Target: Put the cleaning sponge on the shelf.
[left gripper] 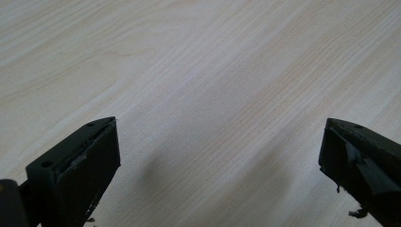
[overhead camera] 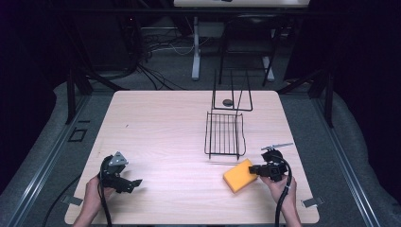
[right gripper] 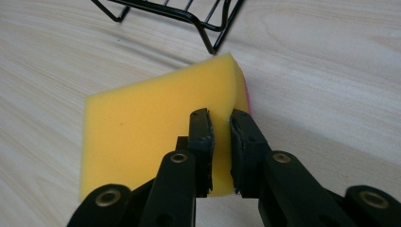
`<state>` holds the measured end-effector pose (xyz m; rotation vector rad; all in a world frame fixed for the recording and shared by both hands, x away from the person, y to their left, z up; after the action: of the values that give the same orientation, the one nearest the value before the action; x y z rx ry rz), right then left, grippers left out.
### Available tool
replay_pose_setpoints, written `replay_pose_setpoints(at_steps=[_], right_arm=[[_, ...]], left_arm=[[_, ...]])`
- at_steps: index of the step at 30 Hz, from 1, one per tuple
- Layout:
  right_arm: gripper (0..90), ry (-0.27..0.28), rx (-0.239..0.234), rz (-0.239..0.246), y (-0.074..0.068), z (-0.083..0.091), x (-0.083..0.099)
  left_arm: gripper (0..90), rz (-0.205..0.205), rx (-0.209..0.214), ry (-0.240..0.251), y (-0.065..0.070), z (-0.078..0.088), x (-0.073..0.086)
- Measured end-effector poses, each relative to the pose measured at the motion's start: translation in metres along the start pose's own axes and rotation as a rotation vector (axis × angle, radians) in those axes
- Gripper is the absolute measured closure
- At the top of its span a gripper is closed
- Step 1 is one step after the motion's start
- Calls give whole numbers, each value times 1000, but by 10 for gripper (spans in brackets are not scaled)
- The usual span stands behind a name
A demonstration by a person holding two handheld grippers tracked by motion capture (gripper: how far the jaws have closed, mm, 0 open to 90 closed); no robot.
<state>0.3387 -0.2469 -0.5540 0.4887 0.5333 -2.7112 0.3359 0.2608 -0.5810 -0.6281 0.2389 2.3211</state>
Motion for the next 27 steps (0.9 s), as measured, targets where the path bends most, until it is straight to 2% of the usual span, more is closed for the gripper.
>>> replay_pose_setpoints(at_steps=[9, 22, 26, 27], right_arm=[[806, 56, -19, 19, -7, 19, 0], [803, 71, -26, 28, -14, 34, 3], [803, 64, -1, 45, -14, 39, 3], [804, 82, -20, 37, -15, 39, 3]], left_arm=[[0, 0, 0, -1, 0, 0, 0], [0, -4, -3, 0, 0, 0, 0], [0, -2, -3, 0, 0, 0, 0], [0, -2, -3, 0, 0, 0, 0]])
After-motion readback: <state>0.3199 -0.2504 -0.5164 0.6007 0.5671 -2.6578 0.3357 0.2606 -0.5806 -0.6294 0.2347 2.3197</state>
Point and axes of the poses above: each handheld gripper's, and its own axes: z roughly backward along the jaws, x roughly out of its underside, y roughly to its right, the point moved 2 cm from there along -z, roughly forward along the jaws, and after that the axes turned 9 degrees about -y, right-handed, at the moved point
